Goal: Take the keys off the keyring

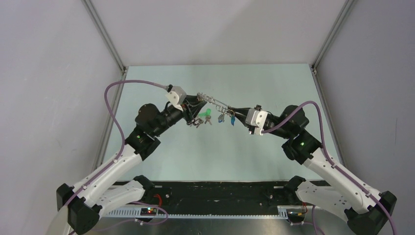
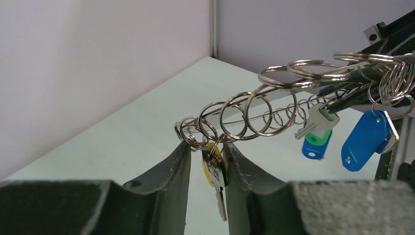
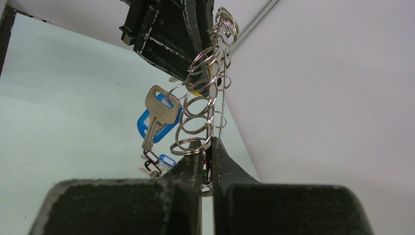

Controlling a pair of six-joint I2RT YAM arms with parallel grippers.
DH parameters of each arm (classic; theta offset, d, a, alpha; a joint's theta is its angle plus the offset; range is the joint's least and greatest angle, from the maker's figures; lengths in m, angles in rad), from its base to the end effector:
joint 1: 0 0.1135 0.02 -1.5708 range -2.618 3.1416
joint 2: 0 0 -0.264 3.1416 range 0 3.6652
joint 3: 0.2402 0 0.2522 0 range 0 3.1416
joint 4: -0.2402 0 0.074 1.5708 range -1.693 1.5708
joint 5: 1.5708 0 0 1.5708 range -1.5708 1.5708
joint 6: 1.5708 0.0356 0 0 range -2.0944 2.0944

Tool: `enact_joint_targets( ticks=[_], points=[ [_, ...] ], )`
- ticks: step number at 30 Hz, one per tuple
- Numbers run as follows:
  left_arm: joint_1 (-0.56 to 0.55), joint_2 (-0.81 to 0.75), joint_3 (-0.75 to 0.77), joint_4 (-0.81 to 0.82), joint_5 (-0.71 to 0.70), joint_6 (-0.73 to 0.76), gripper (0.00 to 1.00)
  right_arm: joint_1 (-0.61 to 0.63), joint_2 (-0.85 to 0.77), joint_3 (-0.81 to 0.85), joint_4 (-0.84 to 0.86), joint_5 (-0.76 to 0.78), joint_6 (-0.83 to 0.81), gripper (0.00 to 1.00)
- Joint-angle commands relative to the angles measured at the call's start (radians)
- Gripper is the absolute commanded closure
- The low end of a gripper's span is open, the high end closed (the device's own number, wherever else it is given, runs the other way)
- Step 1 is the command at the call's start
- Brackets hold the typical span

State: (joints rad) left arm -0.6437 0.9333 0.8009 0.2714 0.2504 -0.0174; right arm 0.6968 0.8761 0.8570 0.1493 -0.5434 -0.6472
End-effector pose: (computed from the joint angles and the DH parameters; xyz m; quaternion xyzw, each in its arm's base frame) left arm 0.1715 -0.1397 0.3678 0.2902 0.5905 -0.3205 0.6815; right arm 0.1421 0.1429 0.3852 -0.5534 0.3717 0.1949 0.7194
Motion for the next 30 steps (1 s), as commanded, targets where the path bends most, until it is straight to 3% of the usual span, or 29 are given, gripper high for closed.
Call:
enact_joint_targets(
  ticks=[1,3,6,11,18,23,25,30],
  points=[
    [-0.004,-0.013,0.021,0.039,0.003,0.009,0.65,-0.004,-0.018,0.058,0.062,-0.001,0.006,1.00],
    [-0.004,-0.024,0.003,0.040,-0.002,0.004,0.61,-0.005,-0.022,0.059,0.061,0.007,0.007,1.00],
    [-0.004,-0.040,-0.028,0.038,-0.016,-0.002,0.43,-0.007,-0.025,0.058,0.056,0.009,0.009,1.00],
    [-0.004,-0.052,-0.045,0.039,-0.029,0.002,0.41,-0.009,-0.030,0.059,0.060,0.007,0.015,1.00],
    [-0.004,-0.044,-0.037,0.039,-0.021,0.001,0.60,-0.011,-0.036,0.058,0.061,0.001,0.019,1.00],
    [-0.005,-0.039,-0.020,0.039,0.005,0.002,0.94,-0.010,-0.038,0.059,0.050,0.000,0.020,1.00],
    [-0.005,-0.039,-0.019,0.037,-0.002,0.001,0.99,-0.011,-0.042,0.059,0.044,0.001,0.019,1.00],
    [-0.004,-0.053,-0.030,0.037,-0.005,-0.009,1.00,-0.013,-0.047,0.059,0.024,0.009,0.021,1.00]
  ],
)
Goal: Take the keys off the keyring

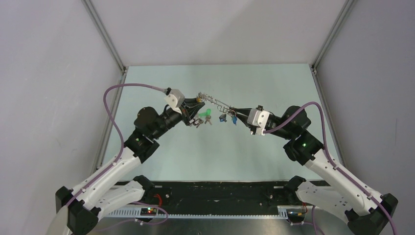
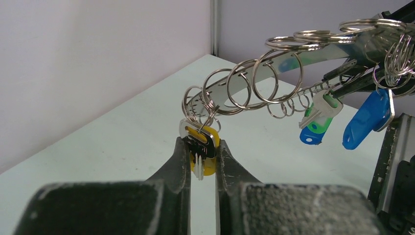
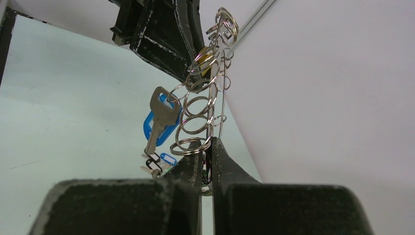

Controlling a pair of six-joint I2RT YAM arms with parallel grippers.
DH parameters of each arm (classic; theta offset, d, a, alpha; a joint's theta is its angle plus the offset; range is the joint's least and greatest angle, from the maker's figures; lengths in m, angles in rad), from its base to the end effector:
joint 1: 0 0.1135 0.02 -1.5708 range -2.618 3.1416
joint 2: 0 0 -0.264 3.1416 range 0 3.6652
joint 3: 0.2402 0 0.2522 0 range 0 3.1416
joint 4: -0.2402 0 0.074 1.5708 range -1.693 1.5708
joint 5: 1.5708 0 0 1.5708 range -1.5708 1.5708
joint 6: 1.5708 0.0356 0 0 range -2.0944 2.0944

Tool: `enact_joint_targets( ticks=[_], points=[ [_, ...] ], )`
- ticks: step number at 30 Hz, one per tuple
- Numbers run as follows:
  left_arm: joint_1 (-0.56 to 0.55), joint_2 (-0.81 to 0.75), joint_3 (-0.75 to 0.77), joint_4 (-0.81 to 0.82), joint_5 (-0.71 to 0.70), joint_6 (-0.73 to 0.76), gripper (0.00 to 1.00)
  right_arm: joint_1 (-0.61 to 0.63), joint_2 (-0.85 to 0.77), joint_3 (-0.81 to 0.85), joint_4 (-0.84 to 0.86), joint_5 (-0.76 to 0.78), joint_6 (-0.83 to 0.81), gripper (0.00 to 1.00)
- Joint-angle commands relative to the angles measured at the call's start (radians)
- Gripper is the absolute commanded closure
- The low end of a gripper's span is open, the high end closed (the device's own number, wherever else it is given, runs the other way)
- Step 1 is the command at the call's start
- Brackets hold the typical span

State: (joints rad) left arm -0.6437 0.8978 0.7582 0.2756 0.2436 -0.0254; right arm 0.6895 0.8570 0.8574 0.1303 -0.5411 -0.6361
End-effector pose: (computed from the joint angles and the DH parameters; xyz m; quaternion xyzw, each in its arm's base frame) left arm 0.1659 -0.1353 0.3600 0.2858 0.5938 -0.3210 0.6802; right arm 0.1393 0.1387 0.3868 -0.5494 0.3773 0.1955 0.7195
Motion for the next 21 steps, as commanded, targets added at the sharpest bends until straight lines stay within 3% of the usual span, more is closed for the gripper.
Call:
enact_joint_targets(
  ticks=[1,8,9,10,12,13,21],
  points=[
    [-0.005,-0.023,0.008,0.030,-0.004,-0.006,1.00,-0.007,-0.029,0.058,0.038,0.010,0.010,1.00],
    [-0.004,-0.047,-0.010,0.019,-0.011,-0.006,0.97,-0.009,-0.032,0.058,0.038,0.013,0.015,1.00],
    [-0.005,-0.048,-0.010,0.017,-0.011,-0.010,0.91,-0.009,-0.032,0.058,0.038,0.011,0.016,1.00],
    [-0.004,-0.048,-0.009,0.017,-0.012,-0.012,0.70,-0.008,-0.032,0.058,0.040,0.010,0.019,1.00],
    [-0.004,-0.044,-0.006,0.016,-0.013,-0.019,0.47,-0.009,-0.033,0.058,0.043,0.006,0.023,1.00],
    [-0.004,-0.040,-0.004,0.017,-0.012,-0.020,0.44,-0.010,-0.034,0.058,0.043,0.004,0.024,1.00],
    [-0.004,-0.034,0.003,0.014,-0.001,-0.025,0.43,-0.012,-0.042,0.058,0.051,0.005,0.023,1.00]
  ],
)
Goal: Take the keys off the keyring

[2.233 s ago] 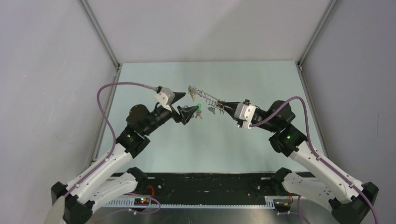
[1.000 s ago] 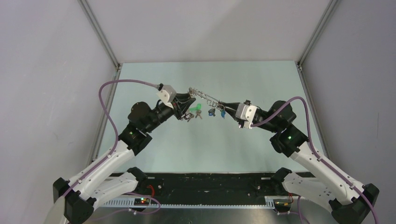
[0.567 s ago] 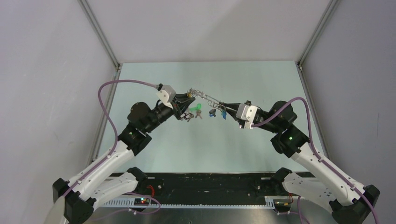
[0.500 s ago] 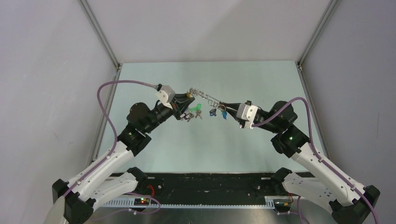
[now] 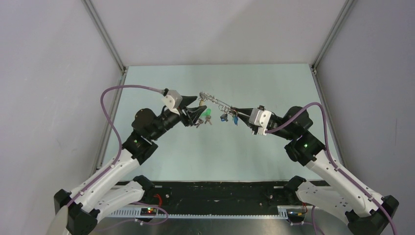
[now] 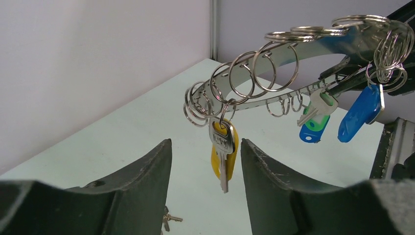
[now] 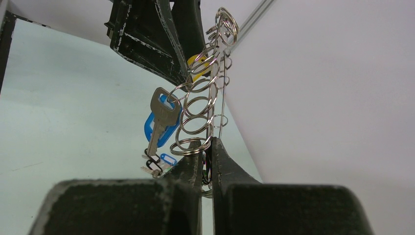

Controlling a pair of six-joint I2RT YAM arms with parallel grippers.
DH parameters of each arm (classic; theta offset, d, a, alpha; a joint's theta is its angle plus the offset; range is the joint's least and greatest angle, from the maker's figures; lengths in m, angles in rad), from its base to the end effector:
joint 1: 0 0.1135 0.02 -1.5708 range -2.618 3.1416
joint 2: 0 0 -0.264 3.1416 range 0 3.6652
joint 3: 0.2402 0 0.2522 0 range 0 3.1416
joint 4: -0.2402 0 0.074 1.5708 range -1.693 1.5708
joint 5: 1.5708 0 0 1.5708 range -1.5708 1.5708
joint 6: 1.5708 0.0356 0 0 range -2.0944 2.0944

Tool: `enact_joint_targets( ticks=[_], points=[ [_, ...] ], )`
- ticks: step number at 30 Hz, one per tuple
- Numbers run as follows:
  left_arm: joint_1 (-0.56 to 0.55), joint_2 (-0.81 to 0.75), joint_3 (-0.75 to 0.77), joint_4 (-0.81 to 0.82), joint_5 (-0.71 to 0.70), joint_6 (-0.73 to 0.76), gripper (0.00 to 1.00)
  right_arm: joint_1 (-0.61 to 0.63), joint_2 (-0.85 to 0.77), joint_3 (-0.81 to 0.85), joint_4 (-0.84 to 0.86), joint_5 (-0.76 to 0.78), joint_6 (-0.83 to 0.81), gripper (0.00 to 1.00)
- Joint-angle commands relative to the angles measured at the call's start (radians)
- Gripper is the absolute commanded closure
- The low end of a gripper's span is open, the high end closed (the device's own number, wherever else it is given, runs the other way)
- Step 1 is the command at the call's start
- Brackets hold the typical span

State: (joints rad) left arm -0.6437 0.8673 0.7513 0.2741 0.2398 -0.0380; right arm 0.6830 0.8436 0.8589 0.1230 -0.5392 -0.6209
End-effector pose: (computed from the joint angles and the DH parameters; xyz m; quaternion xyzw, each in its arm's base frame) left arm 0.1603 -0.1308 0.3632 0.2790 0.5879 -0.3257 0.6859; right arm 0.1374 0.1354 0.3889 -0.5437 0.3812 0.1974 0.7213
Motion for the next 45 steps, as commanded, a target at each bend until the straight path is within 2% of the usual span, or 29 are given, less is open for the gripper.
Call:
enact_joint_targets(
  ticks=[1,7,18,22,27,36,39,41,43,45],
  points=[
    [-0.004,-0.009,0.004,0.014,0.003,-0.012,0.43,-0.006,-0.029,0.056,0.058,0.003,0.007,1.00],
    [-0.005,-0.043,-0.021,0.007,-0.013,0.002,0.48,-0.011,-0.029,0.057,0.059,-0.004,0.008,1.00],
    [-0.005,-0.008,0.021,0.008,0.066,-0.012,0.52,-0.015,-0.017,0.057,0.073,-0.014,0.011,1.00],
    [-0.020,0.026,0.042,0.007,0.109,0.006,0.43,-0.017,-0.010,0.057,0.081,-0.015,0.011,1.00],
    [-0.050,0.054,0.058,0.007,0.008,0.022,0.39,-0.018,-0.001,0.056,0.090,-0.014,0.014,1.00],
    [-0.054,0.081,0.101,0.007,-0.023,0.025,0.54,-0.020,0.008,0.057,0.090,-0.012,0.016,1.00],
    [-0.054,0.088,0.102,0.008,-0.043,0.027,0.64,-0.022,0.009,0.057,0.088,-0.013,0.016,1.00],
    [-0.054,0.085,0.095,0.007,-0.061,0.026,0.66,-0.025,0.009,0.057,0.084,-0.013,0.015,1.00],
    [-0.054,0.076,0.083,0.007,-0.075,0.026,0.66,-0.028,0.007,0.056,0.081,-0.013,0.013,1.00],
    [-0.053,0.064,0.069,0.007,-0.086,0.026,0.61,-0.032,0.007,0.057,0.078,-0.016,0.013,1.00]
  ],
)
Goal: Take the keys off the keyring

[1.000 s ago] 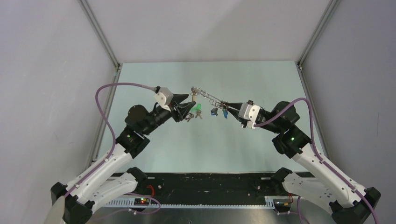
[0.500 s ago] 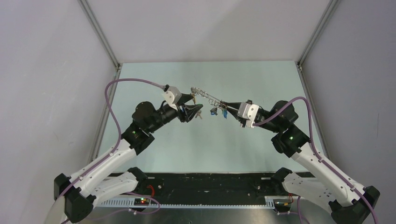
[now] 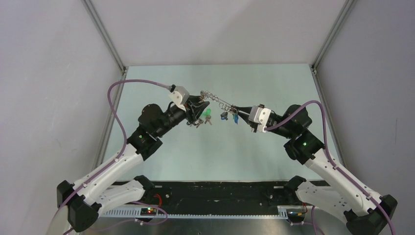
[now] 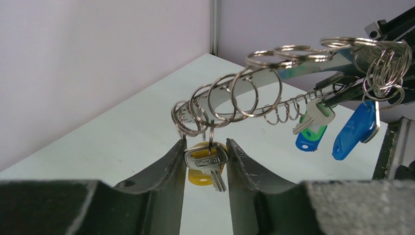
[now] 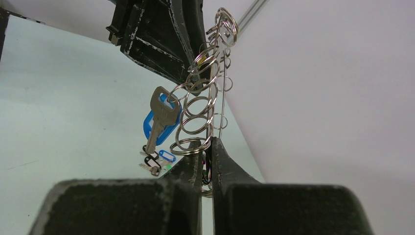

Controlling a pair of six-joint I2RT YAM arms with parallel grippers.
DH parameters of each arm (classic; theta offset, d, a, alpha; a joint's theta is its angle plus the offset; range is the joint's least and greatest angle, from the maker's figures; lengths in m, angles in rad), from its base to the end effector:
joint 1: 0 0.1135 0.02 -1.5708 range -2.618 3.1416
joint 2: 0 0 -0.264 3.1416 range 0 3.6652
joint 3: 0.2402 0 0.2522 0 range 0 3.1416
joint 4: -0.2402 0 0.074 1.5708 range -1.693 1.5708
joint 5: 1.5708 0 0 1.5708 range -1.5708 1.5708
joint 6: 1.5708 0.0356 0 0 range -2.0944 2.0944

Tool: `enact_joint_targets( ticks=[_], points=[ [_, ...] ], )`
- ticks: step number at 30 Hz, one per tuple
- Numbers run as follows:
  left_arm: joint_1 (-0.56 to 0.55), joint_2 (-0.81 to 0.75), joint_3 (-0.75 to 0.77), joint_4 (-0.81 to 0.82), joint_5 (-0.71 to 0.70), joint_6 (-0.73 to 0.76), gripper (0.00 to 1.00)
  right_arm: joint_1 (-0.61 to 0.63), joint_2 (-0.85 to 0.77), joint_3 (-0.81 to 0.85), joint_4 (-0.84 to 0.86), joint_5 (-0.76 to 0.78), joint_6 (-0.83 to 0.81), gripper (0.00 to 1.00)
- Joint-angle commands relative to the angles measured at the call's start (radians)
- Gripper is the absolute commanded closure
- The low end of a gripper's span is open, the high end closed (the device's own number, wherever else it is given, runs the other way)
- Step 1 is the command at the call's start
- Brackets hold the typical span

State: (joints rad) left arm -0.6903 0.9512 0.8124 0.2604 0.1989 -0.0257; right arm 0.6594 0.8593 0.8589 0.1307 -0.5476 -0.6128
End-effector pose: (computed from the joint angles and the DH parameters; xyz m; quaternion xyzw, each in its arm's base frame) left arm 0.1695 -0.1491 0.3672 0.2854 0.5992 -0.3227 0.6748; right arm 0.1436 0.1348 0.3869 -0.5407 0.3901 0.1952 0.7193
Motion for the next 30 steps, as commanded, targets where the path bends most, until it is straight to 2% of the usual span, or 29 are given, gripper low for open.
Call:
enact_joint_targets(
  ticks=[1,3,7,13,23,30],
  points=[
    [-0.007,-0.030,0.004,0.021,-0.053,0.014,0.55,-0.013,-0.009,0.057,0.070,-0.010,0.004,1.00],
    [-0.006,-0.043,-0.009,0.020,-0.067,0.011,0.47,-0.016,-0.009,0.057,0.068,-0.013,0.006,1.00],
    [-0.007,-0.068,-0.035,0.019,-0.095,0.012,0.42,-0.020,-0.008,0.056,0.066,-0.020,0.009,1.00],
    [-0.007,-0.072,-0.038,0.015,-0.124,0.020,0.43,-0.024,-0.007,0.057,0.067,-0.025,0.014,1.00],
    [-0.011,-0.018,0.003,0.016,-0.001,-0.023,0.43,-0.027,-0.004,0.056,0.070,-0.030,0.016,1.00],
    [-0.042,-0.004,0.011,0.018,-0.038,-0.023,0.43,-0.029,-0.002,0.057,0.075,-0.035,0.021,1.00]
  ],
)
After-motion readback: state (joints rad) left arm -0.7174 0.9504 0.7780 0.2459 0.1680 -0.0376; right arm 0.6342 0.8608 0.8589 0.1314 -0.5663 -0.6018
